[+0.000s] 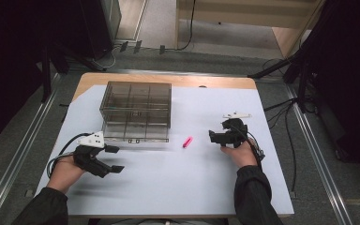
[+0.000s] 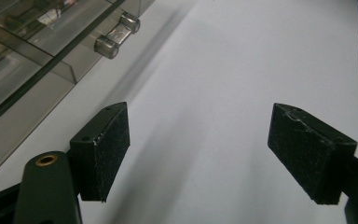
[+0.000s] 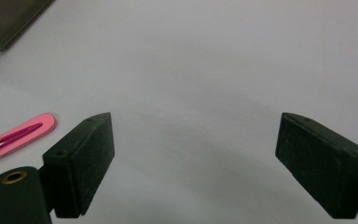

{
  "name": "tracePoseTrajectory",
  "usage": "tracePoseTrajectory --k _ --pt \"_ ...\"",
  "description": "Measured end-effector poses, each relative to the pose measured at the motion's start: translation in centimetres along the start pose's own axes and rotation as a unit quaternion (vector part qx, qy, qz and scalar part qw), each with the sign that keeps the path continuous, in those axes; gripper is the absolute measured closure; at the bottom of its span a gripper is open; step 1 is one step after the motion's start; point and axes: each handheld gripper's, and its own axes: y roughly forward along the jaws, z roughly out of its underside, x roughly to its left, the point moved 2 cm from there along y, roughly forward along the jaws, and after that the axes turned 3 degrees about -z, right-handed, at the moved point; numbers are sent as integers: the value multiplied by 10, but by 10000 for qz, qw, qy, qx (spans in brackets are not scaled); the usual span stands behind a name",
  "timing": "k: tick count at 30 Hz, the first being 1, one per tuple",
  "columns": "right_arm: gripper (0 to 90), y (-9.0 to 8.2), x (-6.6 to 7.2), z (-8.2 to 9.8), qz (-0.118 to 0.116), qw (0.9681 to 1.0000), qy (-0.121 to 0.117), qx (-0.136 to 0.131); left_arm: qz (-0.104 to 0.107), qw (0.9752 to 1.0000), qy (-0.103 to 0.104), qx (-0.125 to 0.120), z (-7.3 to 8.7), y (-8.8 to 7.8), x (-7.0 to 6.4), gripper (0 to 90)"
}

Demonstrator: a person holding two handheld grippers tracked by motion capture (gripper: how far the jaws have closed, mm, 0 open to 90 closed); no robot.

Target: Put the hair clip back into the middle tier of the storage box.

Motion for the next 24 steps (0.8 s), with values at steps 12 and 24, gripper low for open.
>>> tracePoseTrajectory --k 12,24 --pt "135 -4 5 -3 -292 9995 -98 38 -42 10000 19 -78 -1 -1 -1 219" --pt "289 -1 8 -3 -169 9988 -102 449 -39 10000 13 -89 -1 -1 -1 219"
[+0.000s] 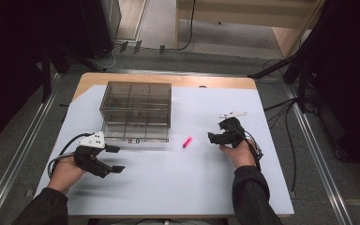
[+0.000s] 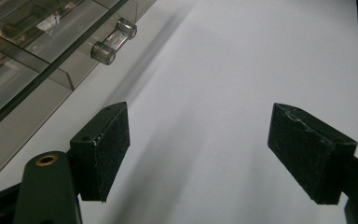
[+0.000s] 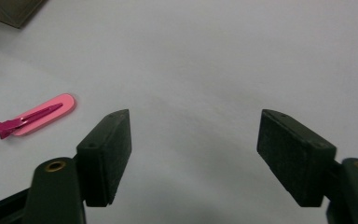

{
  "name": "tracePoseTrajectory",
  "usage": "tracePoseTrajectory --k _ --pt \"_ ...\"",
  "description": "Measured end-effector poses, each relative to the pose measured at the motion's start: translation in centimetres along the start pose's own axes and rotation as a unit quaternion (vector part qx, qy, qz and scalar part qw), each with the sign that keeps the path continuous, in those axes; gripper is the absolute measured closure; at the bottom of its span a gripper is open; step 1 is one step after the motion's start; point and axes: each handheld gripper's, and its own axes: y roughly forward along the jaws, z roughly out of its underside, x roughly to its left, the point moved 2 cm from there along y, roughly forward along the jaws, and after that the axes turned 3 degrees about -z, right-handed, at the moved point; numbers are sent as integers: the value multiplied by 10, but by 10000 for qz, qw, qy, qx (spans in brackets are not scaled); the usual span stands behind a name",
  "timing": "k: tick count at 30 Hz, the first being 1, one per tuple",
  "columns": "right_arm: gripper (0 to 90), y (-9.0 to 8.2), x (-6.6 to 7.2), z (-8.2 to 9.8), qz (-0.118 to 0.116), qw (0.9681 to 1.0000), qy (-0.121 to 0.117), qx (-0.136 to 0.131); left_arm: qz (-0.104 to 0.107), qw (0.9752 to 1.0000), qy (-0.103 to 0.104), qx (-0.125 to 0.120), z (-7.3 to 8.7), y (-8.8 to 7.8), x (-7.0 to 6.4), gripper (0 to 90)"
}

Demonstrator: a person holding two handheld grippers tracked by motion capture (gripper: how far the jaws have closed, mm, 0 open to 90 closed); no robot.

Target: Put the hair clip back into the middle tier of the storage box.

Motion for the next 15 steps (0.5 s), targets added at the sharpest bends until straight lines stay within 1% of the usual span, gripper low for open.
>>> tracePoseTrajectory --k 3,4,6,8,12,15 --pt "305 1 0 0 -65 10000 -26 49 7 10000 13 19 0 -1 -1 219" --pt "312 2 1 -1 -107 9999 -57 71 28 10000 0 -35 -1 -1 -2 219" --pt "321 3 2 -2 -100 9999 -68 109 112 9999 -19 -117 -2 -4 -3 219" --pt "321 3 2 -2 -127 9998 -62 138 99 9998 -12 -146 -2 -4 -3 218" --pt "334 4 4 -4 -172 9996 -91 184 80 9999 1 -86 -2 -4 -4 219" --pt "342 4 4 -4 -188 9996 -49 222 84 9999 13 -88 -2 -4 -4 219"
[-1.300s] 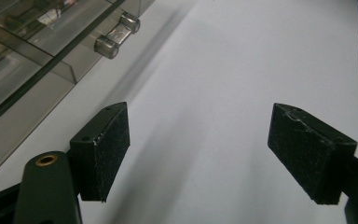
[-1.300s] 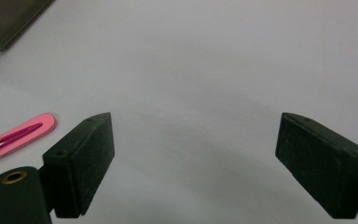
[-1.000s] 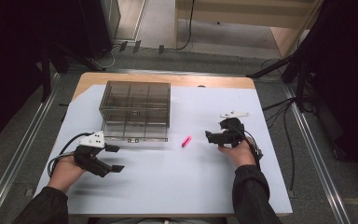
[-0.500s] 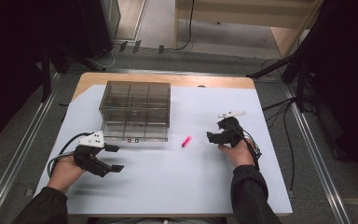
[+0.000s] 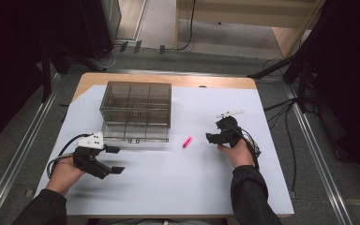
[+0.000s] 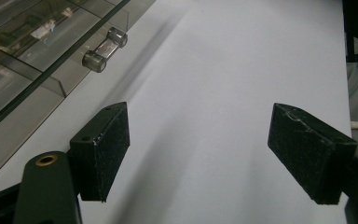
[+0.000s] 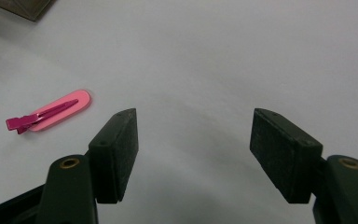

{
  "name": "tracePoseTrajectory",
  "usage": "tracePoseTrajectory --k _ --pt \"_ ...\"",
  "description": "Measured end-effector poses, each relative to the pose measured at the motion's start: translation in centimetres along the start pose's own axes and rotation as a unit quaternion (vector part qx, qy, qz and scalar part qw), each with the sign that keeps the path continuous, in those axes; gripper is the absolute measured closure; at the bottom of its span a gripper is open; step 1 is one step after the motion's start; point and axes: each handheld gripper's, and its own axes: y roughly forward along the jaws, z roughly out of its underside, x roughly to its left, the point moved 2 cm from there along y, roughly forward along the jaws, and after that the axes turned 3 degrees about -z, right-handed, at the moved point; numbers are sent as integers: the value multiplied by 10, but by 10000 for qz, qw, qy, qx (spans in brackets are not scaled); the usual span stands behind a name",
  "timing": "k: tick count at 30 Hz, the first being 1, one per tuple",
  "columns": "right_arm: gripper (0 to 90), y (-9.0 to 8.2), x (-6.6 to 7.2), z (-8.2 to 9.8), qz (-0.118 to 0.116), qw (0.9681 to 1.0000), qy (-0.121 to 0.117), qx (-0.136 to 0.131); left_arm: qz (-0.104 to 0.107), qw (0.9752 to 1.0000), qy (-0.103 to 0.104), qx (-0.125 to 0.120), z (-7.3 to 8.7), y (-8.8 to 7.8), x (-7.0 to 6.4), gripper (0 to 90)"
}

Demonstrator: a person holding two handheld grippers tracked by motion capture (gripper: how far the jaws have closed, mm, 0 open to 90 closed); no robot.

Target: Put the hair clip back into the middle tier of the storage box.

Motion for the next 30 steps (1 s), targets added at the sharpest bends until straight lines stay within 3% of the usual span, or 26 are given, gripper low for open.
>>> tracePoseTrajectory --k 30 --pt "441 -1 14 -6 -70 9992 140 373 -27 10000 -6 50 1 2 0 218"
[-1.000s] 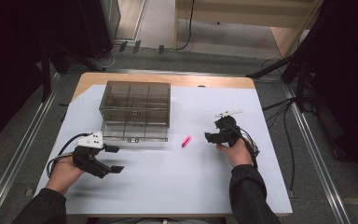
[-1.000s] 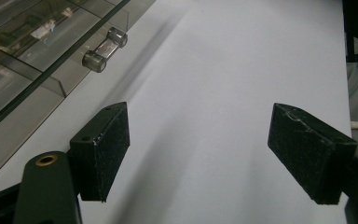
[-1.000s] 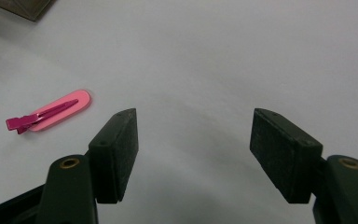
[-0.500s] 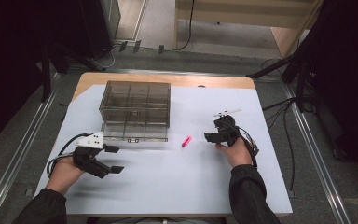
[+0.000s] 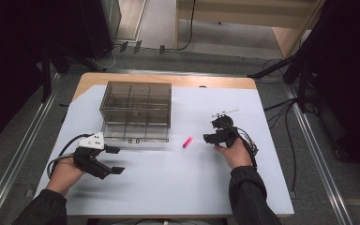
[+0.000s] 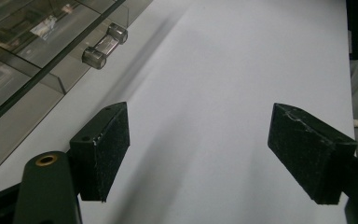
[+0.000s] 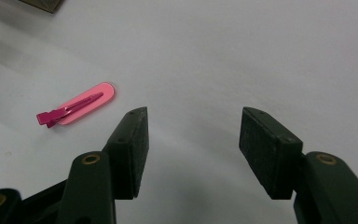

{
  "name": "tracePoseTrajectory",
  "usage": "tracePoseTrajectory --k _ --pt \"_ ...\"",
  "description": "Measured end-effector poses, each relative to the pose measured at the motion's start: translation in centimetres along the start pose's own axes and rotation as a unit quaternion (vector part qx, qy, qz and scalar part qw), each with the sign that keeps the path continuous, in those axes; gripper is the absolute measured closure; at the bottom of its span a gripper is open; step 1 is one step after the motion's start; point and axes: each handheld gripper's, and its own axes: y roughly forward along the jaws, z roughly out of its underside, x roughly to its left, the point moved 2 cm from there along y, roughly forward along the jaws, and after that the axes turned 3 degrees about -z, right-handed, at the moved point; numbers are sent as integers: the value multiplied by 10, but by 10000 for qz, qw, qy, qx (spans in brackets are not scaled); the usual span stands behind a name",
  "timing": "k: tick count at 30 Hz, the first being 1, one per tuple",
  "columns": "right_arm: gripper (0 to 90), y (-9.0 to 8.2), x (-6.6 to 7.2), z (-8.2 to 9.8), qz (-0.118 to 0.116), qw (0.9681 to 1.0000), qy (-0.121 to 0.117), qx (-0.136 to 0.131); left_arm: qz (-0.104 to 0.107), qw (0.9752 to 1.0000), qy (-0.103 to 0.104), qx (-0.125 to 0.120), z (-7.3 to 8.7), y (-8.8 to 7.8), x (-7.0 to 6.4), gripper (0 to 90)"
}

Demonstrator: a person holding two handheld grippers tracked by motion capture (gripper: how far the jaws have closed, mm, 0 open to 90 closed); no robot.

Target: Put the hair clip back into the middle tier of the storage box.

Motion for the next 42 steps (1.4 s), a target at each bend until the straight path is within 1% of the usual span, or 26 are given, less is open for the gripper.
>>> tracePoseTrajectory --k 2,4,6,12,16,17,18,22,25,27,31,33,34,35,38,40,42 --pt "441 0 2 0 5 9999 80 64 8 10000 23 16 0 0 0 218" --pt "440 1 2 -1 -21 10000 31 77 10 10000 21 17 0 0 0 218" --pt "440 1 3 -1 -22 9999 33 94 9 10000 30 25 0 1 -1 218" --pt "451 1 9 -2 -37 9997 140 180 -5 10000 38 45 0 1 -1 218" --pt "455 1 12 -3 -18 9996 126 248 -18 10000 52 63 0 0 -2 218" --pt "456 2 13 -4 -26 9995 166 263 -23 10000 51 68 0 0 -2 218" --pt "457 2 14 -4 -26 9995 146 282 -18 10000 47 67 0 0 -2 219" --pt "462 2 17 -6 -41 9993 201 326 -27 9999 63 79 1 0 -3 218" --pt "463 3 18 -7 -47 9993 166 332 -38 9999 67 70 1 0 -4 219" --pt "468 3 20 -8 -60 9990 236 383 -47 9999 67 69 2 -1 -5 219" --pt "469 6 23 -10 -83 9985 285 449 -62 9999 72 55 3 -2 -6 218" --pt "468 6 24 -11 -95 9986 279 449 -63 9999 75 67 4 -2 -6 218" --pt "466 7 25 -11 -93 9983 286 501 -78 9999 77 68 4 -2 -7 219" --pt "464 9 27 -12 -79 9984 226 519 -89 9999 79 58 4 -1 -7 218" --pt "463 10 30 -13 -54 9982 225 559 -83 9999 78 65 5 -2 -8 218" --pt "461 13 33 -15 -55 9980 159 602 -79 9999 75 48 5 -2 -8 218" --pt "461 14 35 -16 -61 9980 194 596 -50 9999 71 67 6 -3 -7 218"
